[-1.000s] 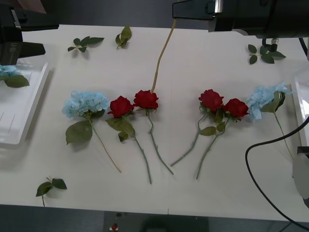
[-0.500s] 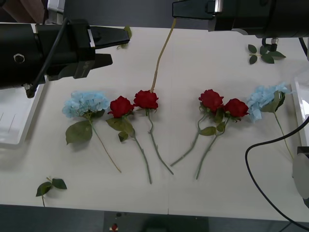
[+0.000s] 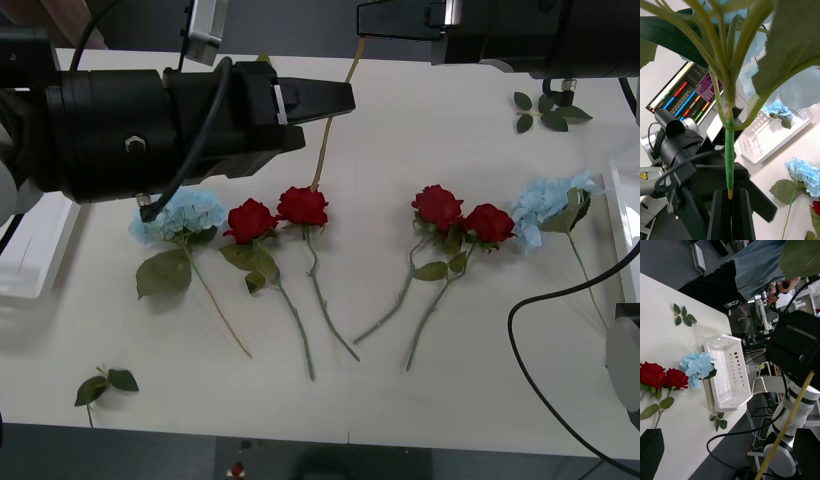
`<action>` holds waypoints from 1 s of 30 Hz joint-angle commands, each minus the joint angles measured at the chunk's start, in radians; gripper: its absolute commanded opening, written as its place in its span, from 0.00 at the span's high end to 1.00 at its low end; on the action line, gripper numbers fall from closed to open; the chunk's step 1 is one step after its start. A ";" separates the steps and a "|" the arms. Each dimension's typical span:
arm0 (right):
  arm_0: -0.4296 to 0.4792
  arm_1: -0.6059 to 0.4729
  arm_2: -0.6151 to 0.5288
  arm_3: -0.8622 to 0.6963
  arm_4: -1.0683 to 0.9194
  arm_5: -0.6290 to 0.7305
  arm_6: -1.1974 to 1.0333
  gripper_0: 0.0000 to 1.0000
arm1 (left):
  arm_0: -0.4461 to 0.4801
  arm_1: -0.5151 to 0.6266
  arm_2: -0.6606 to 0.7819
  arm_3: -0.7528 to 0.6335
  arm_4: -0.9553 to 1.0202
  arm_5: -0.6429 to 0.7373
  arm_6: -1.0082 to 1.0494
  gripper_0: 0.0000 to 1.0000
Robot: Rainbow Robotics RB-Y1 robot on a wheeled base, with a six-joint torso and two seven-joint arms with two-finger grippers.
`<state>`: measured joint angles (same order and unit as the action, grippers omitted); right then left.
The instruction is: Put the red flowers into the right box and the blue flowers into the left box
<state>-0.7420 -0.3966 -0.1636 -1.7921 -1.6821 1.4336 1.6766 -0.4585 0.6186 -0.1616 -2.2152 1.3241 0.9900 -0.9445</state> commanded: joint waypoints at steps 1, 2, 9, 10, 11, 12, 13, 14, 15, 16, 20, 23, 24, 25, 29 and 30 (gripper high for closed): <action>-0.028 0.022 0.010 -0.016 0.002 -0.005 0.055 1.00 | -0.046 -0.028 -0.032 -0.027 -0.048 -0.010 0.044 0.00; -0.028 0.022 0.010 -0.016 0.002 -0.005 0.055 1.00 | -0.051 -0.031 -0.044 -0.027 -0.054 -0.010 0.044 0.00; -0.028 0.022 0.010 -0.016 0.002 -0.005 0.055 1.00 | -0.072 -0.033 -0.078 -0.027 -0.063 -0.010 0.055 0.97; -0.028 0.022 0.010 -0.016 0.002 -0.005 0.055 1.00 | -0.072 -0.033 -0.078 -0.027 -0.060 -0.010 0.058 1.00; -0.028 0.022 0.010 -0.016 0.002 -0.005 0.055 1.00 | -0.072 -0.034 -0.079 -0.027 -0.059 -0.010 0.058 1.00; -0.028 0.022 0.010 -0.016 0.002 -0.005 0.055 1.00 | -0.071 -0.034 -0.079 -0.029 -0.057 -0.010 0.059 1.00; -0.028 0.022 0.010 -0.016 0.002 -0.005 0.055 1.00 | -0.071 -0.034 -0.081 -0.029 -0.056 -0.010 0.061 1.00; -0.028 0.022 0.010 -0.016 0.002 -0.005 0.055 1.00 | -0.071 -0.034 -0.082 -0.029 -0.057 -0.010 0.062 1.00; -0.028 0.022 0.010 -0.016 0.002 -0.005 0.055 1.00 | -0.071 -0.034 -0.081 -0.029 -0.059 -0.010 0.062 1.00; -0.028 0.022 0.010 -0.016 0.002 -0.005 0.055 1.00 | -0.072 -0.036 -0.082 -0.027 -0.063 -0.010 0.064 1.00; -0.028 0.022 0.010 -0.016 0.002 -0.005 0.055 1.00 | -0.072 -0.039 -0.082 -0.027 -0.074 -0.010 0.062 1.00; -0.028 0.022 0.010 -0.016 0.002 -0.005 0.055 1.00 | -0.072 -0.039 -0.082 -0.027 -0.079 -0.010 0.062 1.00; -0.028 0.022 0.010 -0.016 0.002 -0.005 0.055 1.00 | -0.072 -0.039 -0.082 -0.027 -0.080 -0.011 0.062 1.00; -0.028 0.022 0.010 -0.016 0.002 -0.005 0.055 1.00 | -0.072 -0.039 -0.082 -0.027 -0.083 -0.010 0.064 1.00; -0.028 0.022 0.010 -0.016 0.002 -0.005 0.055 0.41 | -0.074 -0.039 -0.082 -0.027 -0.089 -0.010 0.062 1.00; -0.028 0.022 0.010 -0.016 0.002 -0.005 0.055 0.17 | -0.075 -0.040 -0.081 -0.027 -0.092 -0.010 0.064 1.00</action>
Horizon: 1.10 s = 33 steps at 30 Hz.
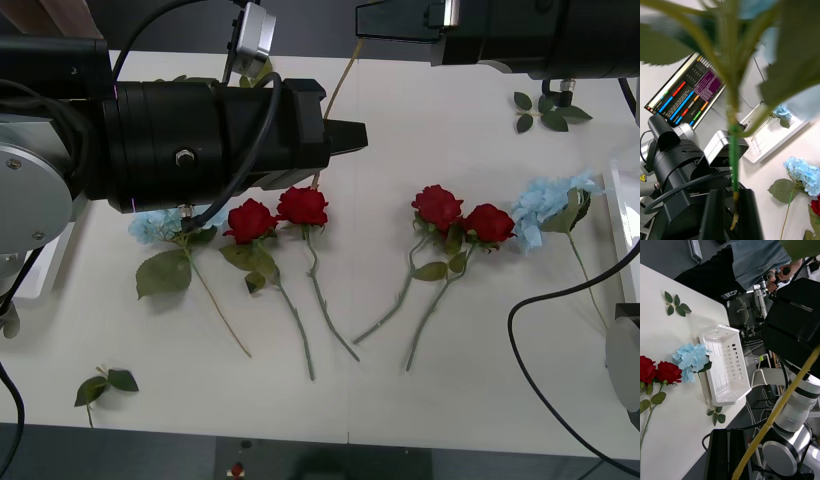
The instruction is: Put the red flowers into the right box and the blue flowers into the left box
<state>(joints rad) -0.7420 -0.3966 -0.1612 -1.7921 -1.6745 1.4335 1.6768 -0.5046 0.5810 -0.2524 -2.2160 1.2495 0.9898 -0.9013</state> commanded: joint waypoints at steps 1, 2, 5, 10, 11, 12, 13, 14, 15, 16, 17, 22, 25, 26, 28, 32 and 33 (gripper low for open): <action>-0.028 0.022 0.008 -0.016 -0.005 -0.005 0.055 0.03 | -0.031 -0.001 0.010 -0.027 -0.019 -0.010 0.021 1.00; -0.028 0.022 0.008 -0.016 -0.005 -0.005 0.055 0.00 | -0.031 -0.001 0.012 -0.027 -0.022 -0.010 0.022 1.00; -0.028 0.022 0.008 -0.016 -0.005 -0.005 0.055 0.00 | -0.032 0.005 0.018 -0.027 -0.027 -0.010 0.024 1.00; -0.028 0.022 0.008 -0.016 -0.005 -0.005 0.055 0.00 | -0.031 0.031 0.058 -0.027 -0.027 -0.007 0.028 1.00; -0.028 0.022 0.008 -0.016 -0.005 -0.005 0.055 0.00 | -0.031 0.036 0.067 -0.027 -0.025 -0.002 0.028 1.00; -0.028 0.022 0.008 -0.016 -0.005 -0.005 0.055 0.00 | -0.031 0.046 0.096 -0.027 -0.019 0.027 0.030 1.00; -0.028 0.022 0.008 -0.016 -0.005 -0.005 0.055 0.00 | -0.029 0.053 0.120 -0.027 -0.012 0.055 0.030 1.00; -0.028 0.022 0.008 -0.016 -0.005 -0.005 0.055 0.00 | -0.031 0.057 0.142 -0.027 -0.009 0.081 0.030 1.00; -0.028 0.022 0.008 -0.016 -0.005 -0.005 0.055 0.00 | -0.029 0.063 0.166 -0.027 -0.002 0.107 0.030 1.00; -0.028 0.022 0.008 -0.016 -0.005 -0.005 0.055 0.00 | -0.029 0.074 0.200 -0.027 0.004 0.144 0.030 1.00; -0.028 0.022 0.008 -0.016 -0.005 -0.005 0.055 0.00 | -0.028 0.088 0.240 -0.027 0.008 0.181 0.030 1.00; -0.028 0.022 0.008 -0.016 -0.005 -0.005 0.055 0.00 | 0.011 0.161 0.381 -0.028 0.018 0.300 0.028 1.00; -0.028 0.022 0.008 -0.016 -0.005 -0.005 0.055 0.00 | 0.072 0.217 0.461 -0.027 0.024 0.320 0.022 1.00; -0.028 0.022 0.008 -0.016 -0.005 -0.005 0.055 0.00 | 0.103 0.241 0.490 -0.027 0.025 0.320 0.021 1.00; -0.028 0.022 0.008 -0.016 -0.005 -0.005 0.055 0.00 | 0.149 0.272 0.536 -0.027 0.028 0.320 0.015 1.00; -0.028 0.022 0.008 -0.016 -0.005 -0.005 0.055 0.00 | 0.307 0.350 0.662 -0.022 0.028 0.320 0.001 1.00; -0.019 0.008 0.003 -0.007 -0.001 -0.002 0.055 0.00 | 0.330 0.361 0.677 -0.019 0.028 0.320 -0.001 1.00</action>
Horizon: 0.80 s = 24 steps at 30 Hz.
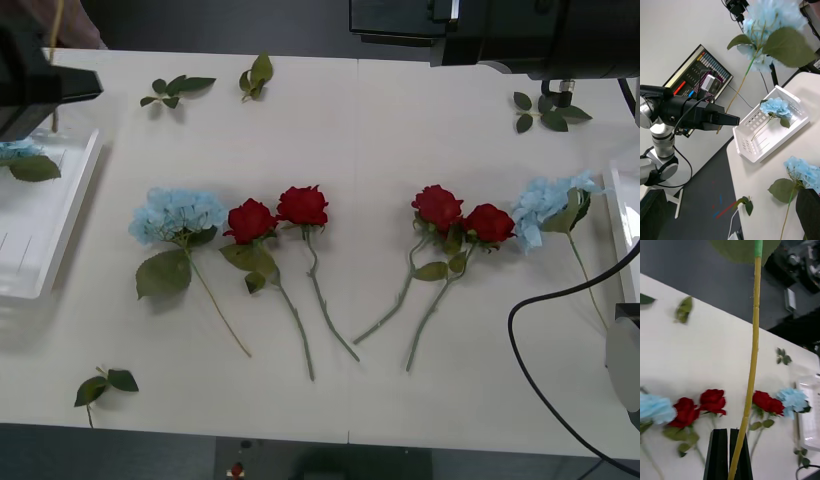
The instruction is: Put the red flowers into the right box and the blue flowers into the left box
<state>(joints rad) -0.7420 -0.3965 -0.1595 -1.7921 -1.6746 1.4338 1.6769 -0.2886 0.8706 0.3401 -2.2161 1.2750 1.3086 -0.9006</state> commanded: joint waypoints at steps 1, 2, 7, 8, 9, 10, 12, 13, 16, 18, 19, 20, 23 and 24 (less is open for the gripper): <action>-0.019 0.008 0.001 -0.007 0.000 -0.003 0.055 0.00 | 0.144 0.085 0.108 -0.014 0.003 0.001 -0.006 1.00; -0.017 -0.002 -0.002 -0.009 0.001 -0.004 0.055 0.00 | 0.190 0.100 0.140 -0.008 0.001 0.001 -0.011 1.00; -0.019 -0.044 -0.015 -0.012 0.015 0.014 0.046 0.00 | 0.381 0.134 0.270 0.056 -0.005 0.005 -0.035 1.00; -0.019 -0.050 -0.015 -0.012 0.016 0.019 0.044 0.00 | 0.401 0.134 0.283 0.065 -0.008 0.005 -0.044 1.00; -0.019 -0.065 -0.015 -0.012 0.029 0.034 0.038 0.00 | 0.450 0.136 0.309 0.095 -0.013 0.005 -0.077 1.00; -0.019 -0.074 -0.018 -0.012 0.036 0.047 0.032 0.00 | 0.474 0.136 0.323 0.116 -0.016 0.005 -0.093 1.00; -0.017 -0.094 -0.022 -0.012 0.050 0.083 -0.006 0.00 | 0.519 0.136 0.344 0.161 -0.016 0.005 -0.136 1.00; -0.017 -0.108 -0.026 -0.012 0.058 0.109 -0.037 0.00 | 0.543 0.136 0.355 0.188 -0.016 0.005 -0.167 1.00; -0.016 -0.143 -0.035 -0.012 0.078 0.178 -0.112 0.00 | 0.588 0.136 0.367 0.265 -0.019 0.005 -0.230 1.00; -0.011 -0.170 -0.040 -0.010 0.088 0.221 -0.157 0.00 | 0.605 0.136 0.361 0.323 -0.022 0.001 -0.273 1.00; -0.010 -0.182 -0.040 -0.012 0.095 0.240 -0.178 0.00 | 0.606 0.136 0.356 0.346 -0.022 -0.002 -0.296 1.00; -0.007 -0.194 -0.041 -0.012 0.099 0.258 -0.200 0.00 | 0.606 0.136 0.349 0.371 -0.022 0.000 -0.322 1.00; 0.004 -0.232 -0.041 -0.013 0.115 0.304 -0.253 0.00 | 0.602 0.146 0.315 0.429 -0.016 -0.005 -0.377 1.00; 0.009 -0.240 -0.041 -0.012 0.116 0.313 -0.264 0.00 | 0.600 0.146 0.306 0.440 -0.016 -0.008 -0.385 1.00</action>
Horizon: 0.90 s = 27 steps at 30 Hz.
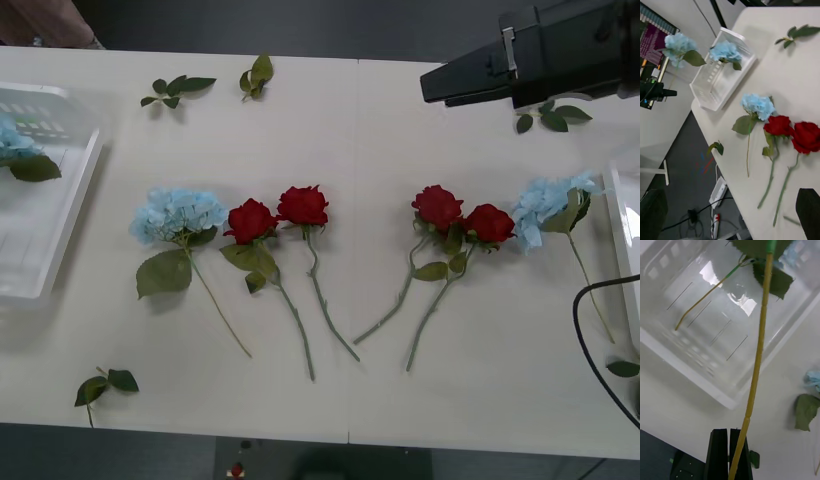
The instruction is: Put the red flowers into the right box and the blue flowers into the left box
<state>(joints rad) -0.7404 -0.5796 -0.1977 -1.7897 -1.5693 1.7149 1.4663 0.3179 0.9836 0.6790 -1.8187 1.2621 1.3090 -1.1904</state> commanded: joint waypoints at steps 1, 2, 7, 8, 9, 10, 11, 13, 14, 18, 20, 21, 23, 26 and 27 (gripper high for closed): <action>0.018 -0.069 -0.003 -0.014 0.018 0.049 -0.073 0.00 | -0.008 0.035 -0.049 0.062 -0.004 -0.019 -0.114 1.00; 0.021 -0.077 -0.003 -0.014 0.022 0.057 -0.081 0.00 | -0.010 0.035 -0.056 0.071 -0.004 -0.022 -0.121 1.00; 0.064 -0.137 -0.005 -0.016 0.074 0.117 -0.136 0.00 | -0.023 0.044 -0.156 0.147 -0.004 -0.105 -0.195 1.00; 0.073 -0.146 -0.005 -0.016 0.091 0.127 -0.139 0.00 | -0.025 0.049 -0.168 0.153 -0.004 -0.117 -0.196 1.00; 0.078 -0.155 -0.003 -0.016 0.104 0.135 -0.141 0.00 | -0.025 0.050 -0.177 0.156 -0.006 -0.129 -0.196 1.00; 0.084 -0.160 -0.003 -0.016 0.117 0.143 -0.142 0.00 | -0.025 0.053 -0.184 0.157 -0.007 -0.137 -0.198 1.00; 0.090 -0.169 -0.003 -0.016 0.141 0.157 -0.146 0.00 | -0.023 0.053 -0.188 0.162 -0.010 -0.146 -0.198 1.00; 0.110 -0.191 -0.005 -0.016 0.190 0.177 -0.152 0.00 | -0.023 0.053 -0.188 0.168 -0.012 -0.146 -0.198 1.00; 0.118 -0.198 -0.003 -0.016 0.207 0.181 -0.152 0.00 | -0.025 0.053 -0.190 0.168 -0.013 -0.146 -0.198 1.00; 0.154 -0.229 -0.005 -0.016 0.270 0.192 -0.152 0.00 | -0.025 0.052 -0.191 0.168 -0.020 -0.149 -0.199 0.69; 0.168 -0.240 -0.003 -0.016 0.298 0.196 -0.141 0.00 | -0.026 0.052 -0.191 0.168 -0.020 -0.149 -0.203 0.52; 0.176 -0.247 -0.003 -0.016 0.315 0.201 -0.135 0.00 | -0.028 0.052 -0.191 0.168 -0.020 -0.154 -0.204 0.43; 0.187 -0.258 -0.003 -0.014 0.336 0.205 -0.100 0.00 | -0.028 0.053 -0.191 0.168 -0.020 -0.163 -0.209 0.34; 0.205 -0.266 -0.003 -0.014 0.384 0.205 0.000 0.00 | -0.028 0.053 -0.191 0.168 -0.018 -0.182 -0.210 0.16; 0.214 -0.269 -0.003 -0.014 0.402 0.205 0.032 0.00 | -0.028 0.053 -0.191 0.168 -0.017 -0.189 -0.210 0.12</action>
<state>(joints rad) -0.5282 -0.8191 -0.1973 -1.7897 -1.1950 1.9234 1.3810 0.3053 0.9870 0.4625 -1.6482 1.2463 1.1375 -1.3730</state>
